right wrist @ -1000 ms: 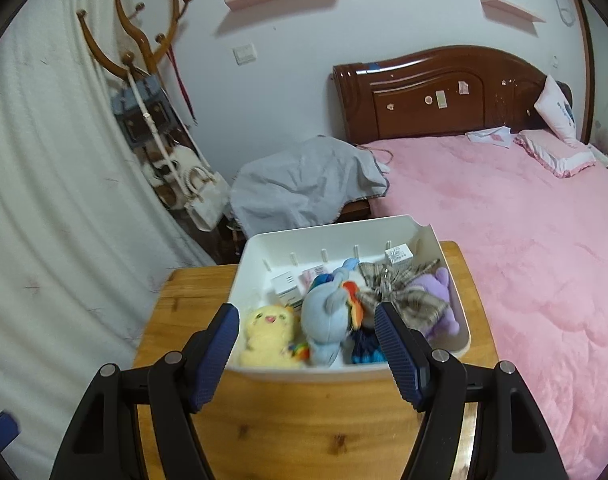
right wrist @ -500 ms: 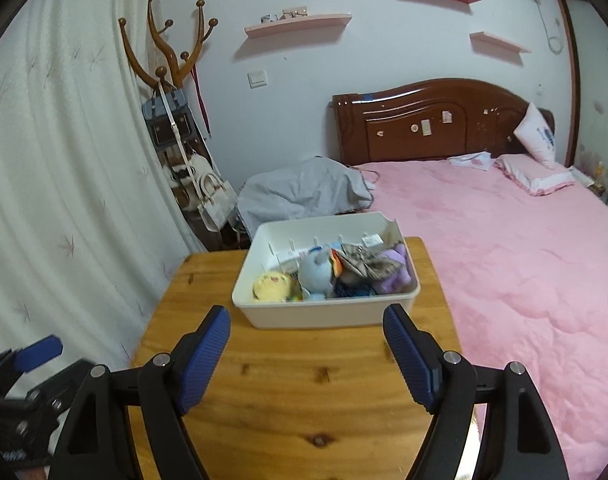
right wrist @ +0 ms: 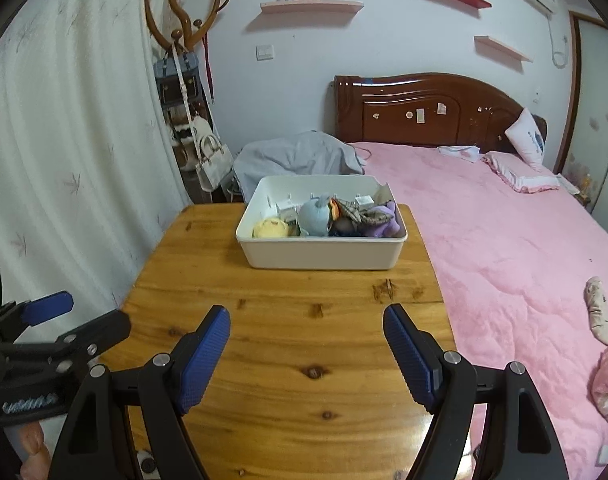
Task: Organize objects
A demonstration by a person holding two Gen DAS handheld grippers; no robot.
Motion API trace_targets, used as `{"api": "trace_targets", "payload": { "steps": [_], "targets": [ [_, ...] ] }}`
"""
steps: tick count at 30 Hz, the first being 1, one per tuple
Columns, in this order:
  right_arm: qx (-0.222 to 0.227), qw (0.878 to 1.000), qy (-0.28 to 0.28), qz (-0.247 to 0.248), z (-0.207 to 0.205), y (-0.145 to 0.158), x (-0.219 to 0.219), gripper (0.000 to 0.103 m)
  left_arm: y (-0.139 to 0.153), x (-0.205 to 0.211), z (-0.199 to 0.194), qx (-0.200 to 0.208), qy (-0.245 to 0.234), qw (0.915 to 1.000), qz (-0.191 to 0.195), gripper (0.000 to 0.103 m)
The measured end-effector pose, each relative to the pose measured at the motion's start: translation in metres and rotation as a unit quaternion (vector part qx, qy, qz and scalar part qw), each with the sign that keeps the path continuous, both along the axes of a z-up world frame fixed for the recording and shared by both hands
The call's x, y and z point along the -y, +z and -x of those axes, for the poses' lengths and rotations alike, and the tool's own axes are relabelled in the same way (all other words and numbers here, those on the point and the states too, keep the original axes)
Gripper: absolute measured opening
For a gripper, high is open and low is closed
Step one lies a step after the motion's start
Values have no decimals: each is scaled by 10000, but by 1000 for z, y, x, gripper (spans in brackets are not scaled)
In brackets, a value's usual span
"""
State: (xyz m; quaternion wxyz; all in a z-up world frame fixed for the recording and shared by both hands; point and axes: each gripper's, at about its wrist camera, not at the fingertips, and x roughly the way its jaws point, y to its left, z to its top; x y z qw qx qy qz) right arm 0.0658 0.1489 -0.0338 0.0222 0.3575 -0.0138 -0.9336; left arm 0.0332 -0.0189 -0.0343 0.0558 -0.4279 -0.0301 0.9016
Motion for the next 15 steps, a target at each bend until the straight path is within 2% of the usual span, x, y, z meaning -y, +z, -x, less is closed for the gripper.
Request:
{"api": "trace_targets", "payload": {
  "steps": [7, 9, 15],
  "targets": [
    [171, 9998, -106, 31, -15, -9, 6, 80, -10, 5, -1, 128, 266, 9994, 152, 96],
    [104, 9996, -247, -57, -17, -6, 6, 80, -9, 6, -3, 73, 348, 9992, 187, 96],
    [-38, 9993, -359, 103, -22, -3, 0, 80, -9, 10, -3, 1, 404, 9990, 183, 96]
  ]
}}
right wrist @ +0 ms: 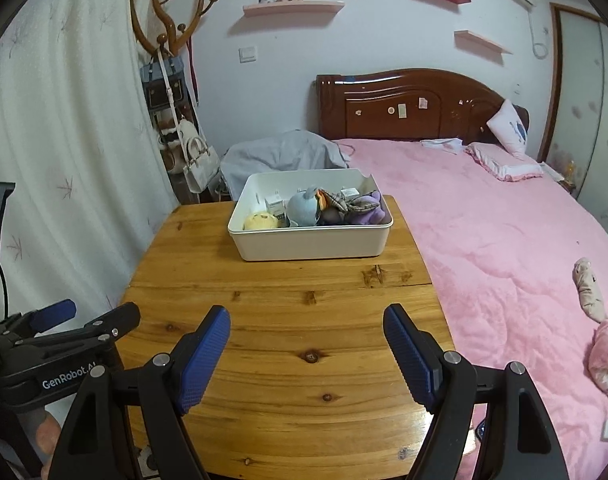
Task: Organize objects
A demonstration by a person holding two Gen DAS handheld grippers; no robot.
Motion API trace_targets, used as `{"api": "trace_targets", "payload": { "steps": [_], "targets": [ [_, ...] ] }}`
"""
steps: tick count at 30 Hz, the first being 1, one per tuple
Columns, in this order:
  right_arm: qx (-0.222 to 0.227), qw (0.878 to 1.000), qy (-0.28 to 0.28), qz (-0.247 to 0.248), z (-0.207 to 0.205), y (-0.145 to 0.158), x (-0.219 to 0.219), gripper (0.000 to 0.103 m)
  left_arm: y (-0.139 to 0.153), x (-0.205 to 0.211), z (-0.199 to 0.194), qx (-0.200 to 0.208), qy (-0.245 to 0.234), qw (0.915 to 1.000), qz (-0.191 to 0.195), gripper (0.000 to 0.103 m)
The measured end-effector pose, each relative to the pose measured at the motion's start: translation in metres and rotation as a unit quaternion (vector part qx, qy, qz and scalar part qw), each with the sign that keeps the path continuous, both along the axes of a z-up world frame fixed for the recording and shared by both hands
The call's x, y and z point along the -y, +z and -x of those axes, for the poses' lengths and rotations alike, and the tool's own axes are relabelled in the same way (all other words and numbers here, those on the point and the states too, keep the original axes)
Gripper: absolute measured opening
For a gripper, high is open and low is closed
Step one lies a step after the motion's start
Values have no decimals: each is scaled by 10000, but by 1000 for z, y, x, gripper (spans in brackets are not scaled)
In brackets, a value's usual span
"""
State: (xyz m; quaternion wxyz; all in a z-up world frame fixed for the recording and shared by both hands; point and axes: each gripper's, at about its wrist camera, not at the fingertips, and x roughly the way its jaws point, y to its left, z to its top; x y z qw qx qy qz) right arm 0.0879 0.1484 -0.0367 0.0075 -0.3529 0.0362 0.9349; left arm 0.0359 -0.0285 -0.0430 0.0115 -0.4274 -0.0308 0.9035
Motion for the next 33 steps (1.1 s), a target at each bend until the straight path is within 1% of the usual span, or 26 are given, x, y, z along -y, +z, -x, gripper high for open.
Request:
{"api": "trace_targets", "payload": {
  "steps": [9, 33],
  "targets": [
    [289, 9995, 101, 42, 11, -13, 3, 80, -4, -5, 6, 13, -53, 9999, 133, 96],
    [551, 9983, 61, 168, 35, -30, 0, 80, -19, -9, 28, 252, -124, 9993, 234, 95]
  ]
}}
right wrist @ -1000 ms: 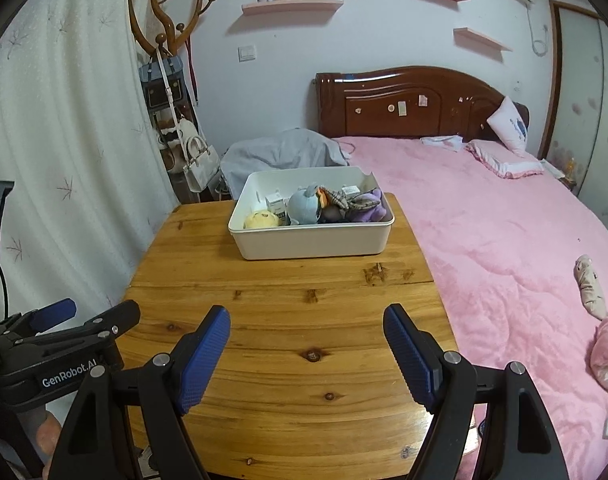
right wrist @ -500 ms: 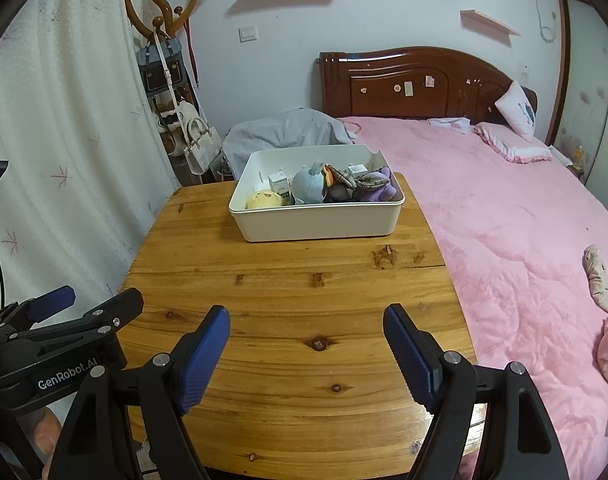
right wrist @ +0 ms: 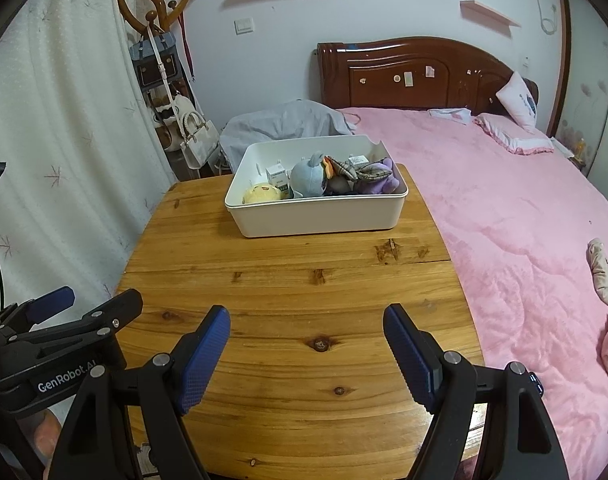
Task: Organize objects
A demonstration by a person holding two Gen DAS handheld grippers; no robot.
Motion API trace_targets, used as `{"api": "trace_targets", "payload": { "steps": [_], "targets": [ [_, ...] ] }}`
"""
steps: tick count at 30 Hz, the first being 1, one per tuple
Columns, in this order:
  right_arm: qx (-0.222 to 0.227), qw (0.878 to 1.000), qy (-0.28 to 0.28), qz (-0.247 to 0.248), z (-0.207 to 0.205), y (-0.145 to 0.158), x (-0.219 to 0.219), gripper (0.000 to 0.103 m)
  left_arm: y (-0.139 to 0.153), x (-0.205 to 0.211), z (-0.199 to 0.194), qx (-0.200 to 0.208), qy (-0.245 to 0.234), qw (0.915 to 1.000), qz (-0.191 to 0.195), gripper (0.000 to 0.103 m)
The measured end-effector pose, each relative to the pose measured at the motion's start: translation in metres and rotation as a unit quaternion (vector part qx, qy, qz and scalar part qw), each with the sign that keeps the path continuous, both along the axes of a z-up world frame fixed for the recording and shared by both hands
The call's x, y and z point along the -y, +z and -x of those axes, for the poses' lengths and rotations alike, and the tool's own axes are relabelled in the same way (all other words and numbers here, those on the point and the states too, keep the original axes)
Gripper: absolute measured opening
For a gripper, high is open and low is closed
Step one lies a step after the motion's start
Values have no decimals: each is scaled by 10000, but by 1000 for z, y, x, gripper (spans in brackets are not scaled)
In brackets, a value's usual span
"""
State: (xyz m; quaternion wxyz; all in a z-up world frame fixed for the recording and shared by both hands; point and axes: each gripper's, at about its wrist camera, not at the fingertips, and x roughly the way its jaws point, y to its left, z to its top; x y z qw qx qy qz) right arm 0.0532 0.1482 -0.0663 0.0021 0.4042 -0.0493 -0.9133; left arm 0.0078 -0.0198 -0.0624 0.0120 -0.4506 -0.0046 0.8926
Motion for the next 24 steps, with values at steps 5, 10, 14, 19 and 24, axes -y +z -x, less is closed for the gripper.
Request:
{"api": "trace_targets", "payload": {
  "steps": [5, 10, 14, 19, 24],
  "targets": [
    [52, 10000, 8, 2, 4, -3, 1, 80, -1, 2, 3, -6, 44, 10000, 14, 95],
    [106, 9999, 23, -12, 6, -6, 3, 80, -5, 2, 5, 72, 28, 10000, 51, 95],
    [121, 9999, 26, -18, 7, -6, 3, 80, -6, 4, 6, 94, 22, 9999, 37, 95],
    [151, 9999, 32, -21, 8, -8, 5, 80, -7, 4, 6, 97, -7, 10000, 23, 95],
    [178, 9998, 42, -32, 9, -8, 7, 80, -8, 4, 5, 88, -21, 10000, 12, 95]
  ]
}}
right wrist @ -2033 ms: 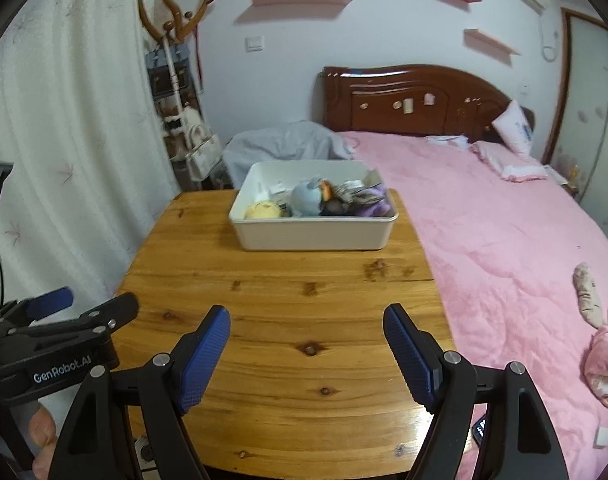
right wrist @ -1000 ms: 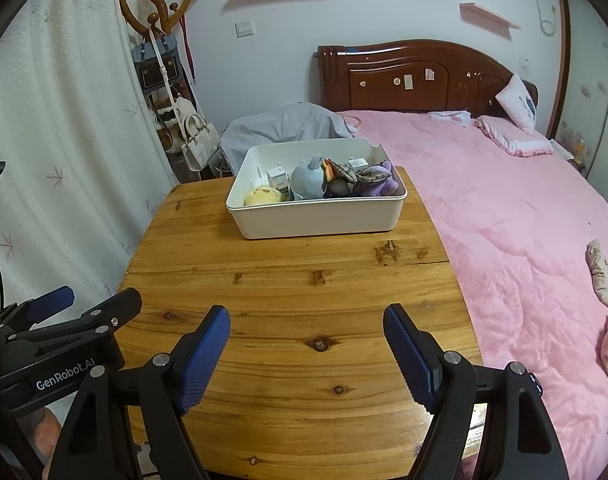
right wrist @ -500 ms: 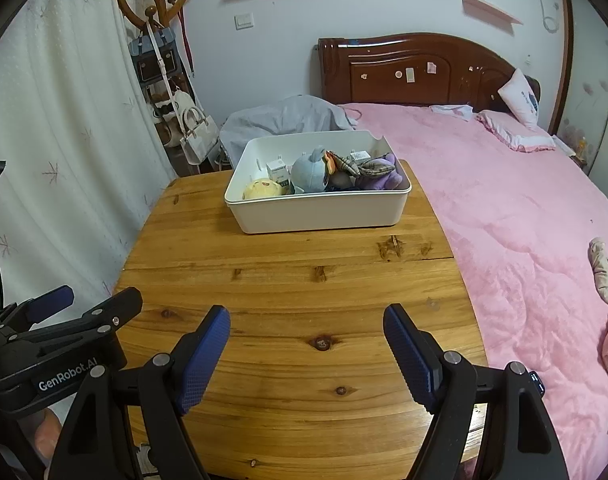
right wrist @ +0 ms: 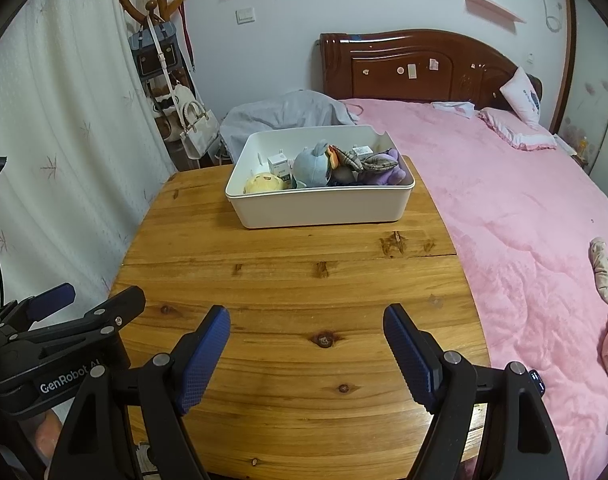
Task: Organize objects
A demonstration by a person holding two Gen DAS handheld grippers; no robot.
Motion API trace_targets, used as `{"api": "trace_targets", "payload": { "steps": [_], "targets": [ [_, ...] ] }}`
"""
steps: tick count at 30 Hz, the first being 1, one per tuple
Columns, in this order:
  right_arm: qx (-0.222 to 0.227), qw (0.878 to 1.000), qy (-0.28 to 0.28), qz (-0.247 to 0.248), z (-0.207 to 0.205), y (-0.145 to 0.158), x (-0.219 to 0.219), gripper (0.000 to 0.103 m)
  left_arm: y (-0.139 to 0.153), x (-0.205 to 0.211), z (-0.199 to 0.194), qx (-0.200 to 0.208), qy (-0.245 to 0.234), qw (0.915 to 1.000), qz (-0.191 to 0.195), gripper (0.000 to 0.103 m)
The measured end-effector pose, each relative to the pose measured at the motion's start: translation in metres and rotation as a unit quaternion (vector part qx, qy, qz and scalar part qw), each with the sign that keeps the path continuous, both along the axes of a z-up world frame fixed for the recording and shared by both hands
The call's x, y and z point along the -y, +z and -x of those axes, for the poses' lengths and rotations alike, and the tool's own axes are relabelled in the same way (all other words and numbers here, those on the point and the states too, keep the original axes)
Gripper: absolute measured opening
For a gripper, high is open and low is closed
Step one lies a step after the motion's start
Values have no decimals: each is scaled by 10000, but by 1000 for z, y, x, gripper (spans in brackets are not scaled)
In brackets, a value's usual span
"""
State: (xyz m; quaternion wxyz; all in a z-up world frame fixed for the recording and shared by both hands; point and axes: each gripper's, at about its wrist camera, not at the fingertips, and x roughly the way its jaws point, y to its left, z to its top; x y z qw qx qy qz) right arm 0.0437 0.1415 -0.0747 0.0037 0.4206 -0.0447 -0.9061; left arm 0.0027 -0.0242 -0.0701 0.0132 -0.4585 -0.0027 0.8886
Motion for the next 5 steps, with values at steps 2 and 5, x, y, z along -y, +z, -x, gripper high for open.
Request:
{"api": "trace_targets", "payload": {
  "steps": [2, 5],
  "targets": [
    [13, 10000, 2, -9, 1, -1, 1, 80, 0, 0, 0, 4, 18, 10000, 19, 95],
    [25, 10000, -2, -9, 1, -1, 2, 80, -1, 0, 1, 35, 34, 10000, 49, 95]
  ]
}}
